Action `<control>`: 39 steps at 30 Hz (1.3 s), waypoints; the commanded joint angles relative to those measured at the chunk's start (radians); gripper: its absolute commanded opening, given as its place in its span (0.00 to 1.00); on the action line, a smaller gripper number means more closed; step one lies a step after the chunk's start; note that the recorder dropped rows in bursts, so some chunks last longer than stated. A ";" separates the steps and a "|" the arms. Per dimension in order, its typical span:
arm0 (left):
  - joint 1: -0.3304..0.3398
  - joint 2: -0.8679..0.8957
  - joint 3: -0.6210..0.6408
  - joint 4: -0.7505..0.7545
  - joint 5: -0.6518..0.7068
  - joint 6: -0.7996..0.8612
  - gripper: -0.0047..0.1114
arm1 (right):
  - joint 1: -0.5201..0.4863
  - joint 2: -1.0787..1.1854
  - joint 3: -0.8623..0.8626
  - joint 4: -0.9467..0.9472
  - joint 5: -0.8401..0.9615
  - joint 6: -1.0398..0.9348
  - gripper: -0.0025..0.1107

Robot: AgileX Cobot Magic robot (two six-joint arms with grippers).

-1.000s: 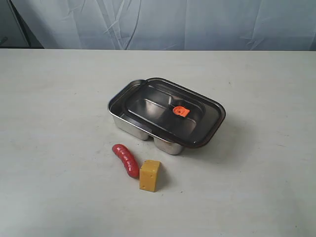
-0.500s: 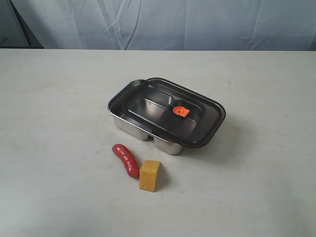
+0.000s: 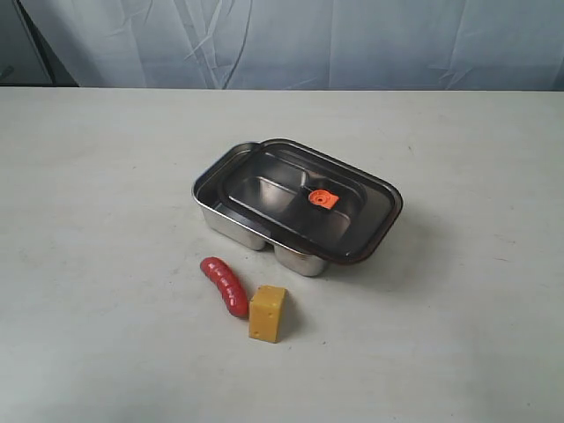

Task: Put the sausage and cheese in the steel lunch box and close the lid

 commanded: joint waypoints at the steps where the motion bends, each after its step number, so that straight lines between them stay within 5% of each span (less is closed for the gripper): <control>1: -0.002 -0.006 0.004 0.009 -0.005 0.004 0.04 | 0.078 -0.007 -0.020 -0.009 -0.057 -0.188 0.01; 6: -0.002 -0.006 0.004 0.009 -0.005 0.004 0.04 | 0.131 0.142 -0.062 -0.017 -0.016 -0.255 0.01; 20: -0.002 -0.006 0.004 0.009 -0.005 0.004 0.04 | 0.168 1.051 -0.412 0.027 0.180 -0.557 0.01; 25: -0.002 -0.006 0.004 0.009 -0.005 0.002 0.04 | 0.166 1.248 -0.497 0.403 0.289 -1.077 0.01; 30: -0.002 -0.006 0.004 0.009 -0.005 0.002 0.04 | 0.082 1.406 -0.544 0.946 0.633 -1.648 0.01; 34: -0.002 -0.006 0.004 0.009 -0.005 0.002 0.04 | 0.038 1.441 -0.548 1.081 0.674 -1.812 0.01; 39: -0.002 -0.006 0.004 0.009 -0.005 0.002 0.04 | 0.038 1.423 -0.548 1.096 0.504 -1.788 0.01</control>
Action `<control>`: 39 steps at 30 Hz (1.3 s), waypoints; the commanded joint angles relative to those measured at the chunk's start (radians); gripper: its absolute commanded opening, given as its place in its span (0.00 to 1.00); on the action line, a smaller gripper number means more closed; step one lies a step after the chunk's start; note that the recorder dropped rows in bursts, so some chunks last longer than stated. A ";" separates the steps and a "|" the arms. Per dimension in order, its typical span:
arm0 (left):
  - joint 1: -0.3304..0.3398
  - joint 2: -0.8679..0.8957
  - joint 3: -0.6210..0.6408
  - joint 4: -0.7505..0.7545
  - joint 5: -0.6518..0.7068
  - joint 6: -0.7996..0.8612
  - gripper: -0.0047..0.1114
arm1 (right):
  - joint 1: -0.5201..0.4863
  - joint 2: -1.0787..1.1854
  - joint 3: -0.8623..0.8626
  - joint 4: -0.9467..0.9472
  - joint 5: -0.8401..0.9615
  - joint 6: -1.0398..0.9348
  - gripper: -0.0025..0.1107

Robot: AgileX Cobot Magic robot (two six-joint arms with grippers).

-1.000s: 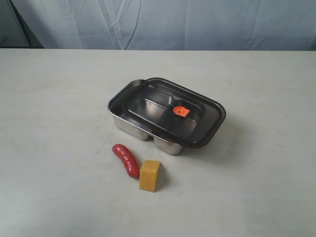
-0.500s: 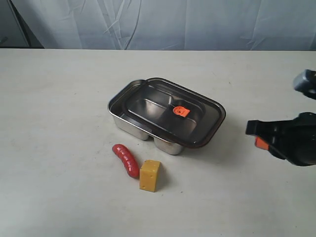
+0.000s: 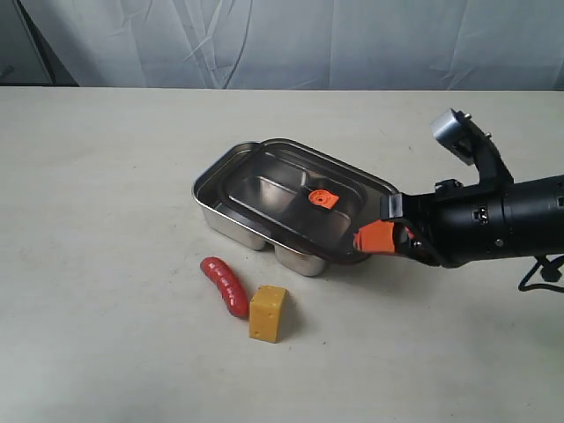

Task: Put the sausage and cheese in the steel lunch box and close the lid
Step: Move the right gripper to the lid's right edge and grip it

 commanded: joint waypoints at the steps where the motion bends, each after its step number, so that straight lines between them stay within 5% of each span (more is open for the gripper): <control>1: -0.002 -0.006 0.004 0.009 -0.005 0.002 0.04 | -0.009 -0.014 -0.007 0.038 -0.127 -0.005 0.01; 8: -0.002 -0.006 0.004 0.009 -0.005 0.002 0.04 | -0.012 -0.012 -0.007 -0.042 -0.209 0.191 0.01; 12: -0.002 -0.006 0.004 0.009 -0.005 0.002 0.04 | -0.083 0.061 0.008 -0.163 -0.360 0.505 0.01; 18: -0.002 -0.006 0.004 0.009 -0.005 0.002 0.04 | -0.167 0.189 -0.003 -0.045 -0.142 0.293 0.02; 28: -0.002 -0.006 0.004 0.009 -0.005 0.002 0.04 | -0.209 0.247 -0.003 0.200 -0.089 0.085 0.02; 31: -0.002 -0.006 0.004 0.009 -0.005 0.002 0.04 | -0.209 0.249 -0.016 0.277 -0.089 0.014 0.17; 36: -0.002 -0.006 0.004 0.009 -0.005 0.002 0.04 | -0.209 0.260 -0.042 0.277 -0.073 0.014 0.63; 39: -0.002 -0.006 0.004 0.009 -0.005 0.002 0.04 | -0.200 0.280 -0.042 0.289 -0.071 0.014 0.67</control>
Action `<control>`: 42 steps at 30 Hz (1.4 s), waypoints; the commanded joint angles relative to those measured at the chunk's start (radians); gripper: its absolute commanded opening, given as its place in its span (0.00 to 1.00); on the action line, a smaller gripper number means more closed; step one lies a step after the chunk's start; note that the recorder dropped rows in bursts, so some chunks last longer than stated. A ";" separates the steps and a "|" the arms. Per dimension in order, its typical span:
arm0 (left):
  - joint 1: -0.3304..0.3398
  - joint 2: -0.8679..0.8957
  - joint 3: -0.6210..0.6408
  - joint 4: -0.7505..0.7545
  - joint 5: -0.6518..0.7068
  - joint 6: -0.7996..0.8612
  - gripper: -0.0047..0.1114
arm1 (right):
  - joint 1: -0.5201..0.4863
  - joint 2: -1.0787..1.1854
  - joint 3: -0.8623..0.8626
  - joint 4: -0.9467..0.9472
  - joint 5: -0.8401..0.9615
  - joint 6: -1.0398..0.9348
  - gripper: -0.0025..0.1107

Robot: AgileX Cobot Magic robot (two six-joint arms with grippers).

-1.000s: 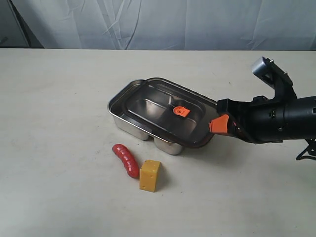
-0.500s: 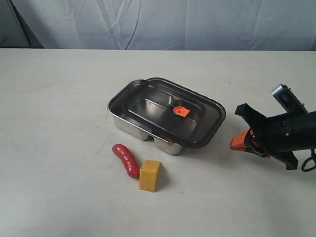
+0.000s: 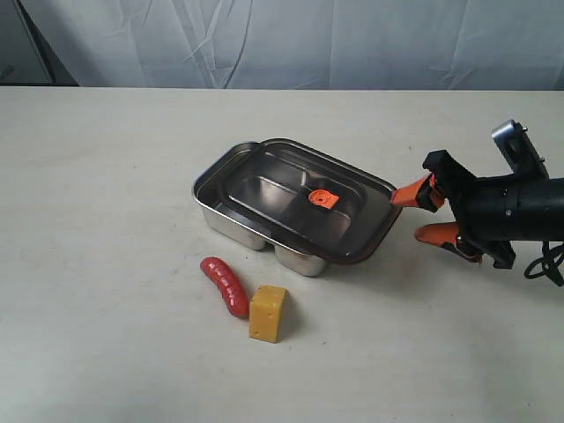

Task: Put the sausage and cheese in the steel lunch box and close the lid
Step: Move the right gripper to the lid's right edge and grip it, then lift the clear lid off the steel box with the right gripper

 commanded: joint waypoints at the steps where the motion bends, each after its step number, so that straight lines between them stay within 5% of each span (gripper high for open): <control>1: -0.002 -0.006 0.004 0.009 -0.005 0.002 0.04 | 0.009 0.033 -0.005 0.015 0.012 -0.014 0.66; 8: -0.002 -0.006 0.004 0.009 -0.005 0.002 0.04 | 0.086 0.113 -0.044 0.015 0.025 -0.014 0.48; 17: -0.002 -0.006 0.004 0.009 -0.005 0.002 0.04 | 0.127 0.157 -0.094 0.015 0.047 -0.013 0.44; 20: -0.002 -0.006 0.004 0.009 -0.005 0.002 0.04 | 0.127 0.157 -0.094 0.015 0.059 -0.013 0.25; 22: -0.002 -0.006 0.004 0.009 -0.005 0.002 0.04 | 0.127 0.157 -0.094 0.015 0.091 -0.013 0.02; 30: -0.002 -0.006 0.004 0.009 -0.005 0.002 0.04 | 0.127 0.137 -0.094 0.015 0.228 -0.023 0.01; 42: -0.002 -0.006 0.004 0.009 -0.005 0.002 0.04 | 0.125 -0.057 -0.094 0.015 0.200 -0.116 0.01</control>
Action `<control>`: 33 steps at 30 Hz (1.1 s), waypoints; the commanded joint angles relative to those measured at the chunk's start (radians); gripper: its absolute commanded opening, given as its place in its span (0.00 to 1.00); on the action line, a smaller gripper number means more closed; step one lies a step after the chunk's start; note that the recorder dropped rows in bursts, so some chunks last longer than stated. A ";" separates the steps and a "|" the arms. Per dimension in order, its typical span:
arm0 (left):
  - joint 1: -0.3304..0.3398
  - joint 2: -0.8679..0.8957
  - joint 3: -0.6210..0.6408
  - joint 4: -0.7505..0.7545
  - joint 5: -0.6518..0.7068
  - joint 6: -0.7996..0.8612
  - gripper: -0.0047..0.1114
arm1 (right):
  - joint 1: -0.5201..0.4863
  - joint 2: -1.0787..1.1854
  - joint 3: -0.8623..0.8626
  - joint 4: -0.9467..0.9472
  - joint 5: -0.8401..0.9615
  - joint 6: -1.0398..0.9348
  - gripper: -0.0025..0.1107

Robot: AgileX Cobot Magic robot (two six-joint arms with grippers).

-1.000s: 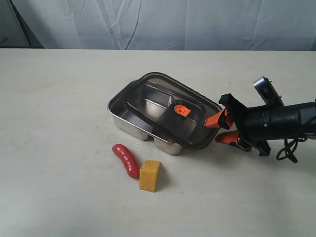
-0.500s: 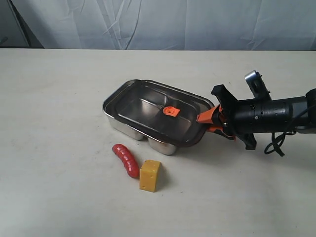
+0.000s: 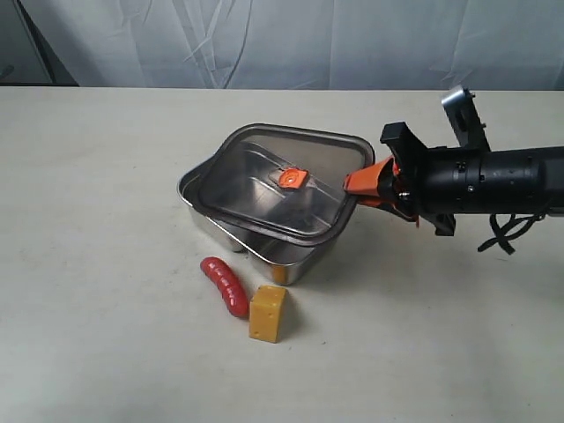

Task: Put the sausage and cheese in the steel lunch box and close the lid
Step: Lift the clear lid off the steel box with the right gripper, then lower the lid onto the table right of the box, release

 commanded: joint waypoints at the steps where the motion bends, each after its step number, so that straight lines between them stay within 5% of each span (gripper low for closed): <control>1: -0.002 -0.006 0.004 0.009 -0.005 0.002 0.04 | 0.001 -0.077 0.002 -0.005 0.004 -0.077 0.01; 15: -0.002 -0.006 0.004 0.009 -0.005 0.002 0.04 | 0.001 -0.466 -0.008 -0.105 -0.213 -0.174 0.01; 21: -0.002 -0.006 0.004 0.009 -0.005 0.002 0.04 | 0.003 -0.632 -0.019 -0.588 -0.486 -0.077 0.01; 24: -0.002 -0.006 0.004 0.009 -0.005 0.002 0.04 | 0.003 -0.679 -0.019 -0.975 -0.577 0.060 0.01; 33: -0.002 -0.006 0.004 0.009 -0.005 0.002 0.04 | 0.006 -0.677 -0.019 -1.989 -0.437 0.673 0.01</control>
